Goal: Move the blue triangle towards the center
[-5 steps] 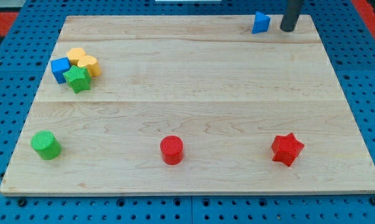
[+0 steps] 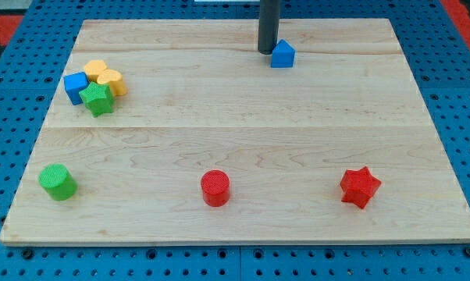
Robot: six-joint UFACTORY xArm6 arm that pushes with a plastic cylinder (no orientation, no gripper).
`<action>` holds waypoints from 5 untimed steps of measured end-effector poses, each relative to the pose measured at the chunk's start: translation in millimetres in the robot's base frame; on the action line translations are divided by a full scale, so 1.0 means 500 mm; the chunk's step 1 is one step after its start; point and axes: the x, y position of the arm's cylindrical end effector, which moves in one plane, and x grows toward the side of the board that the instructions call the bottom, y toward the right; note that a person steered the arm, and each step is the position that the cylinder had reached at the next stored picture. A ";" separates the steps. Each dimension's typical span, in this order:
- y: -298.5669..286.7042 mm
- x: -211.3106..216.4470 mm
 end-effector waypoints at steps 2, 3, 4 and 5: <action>0.157 0.024; 0.130 0.102; 0.078 0.098; 0.102 0.064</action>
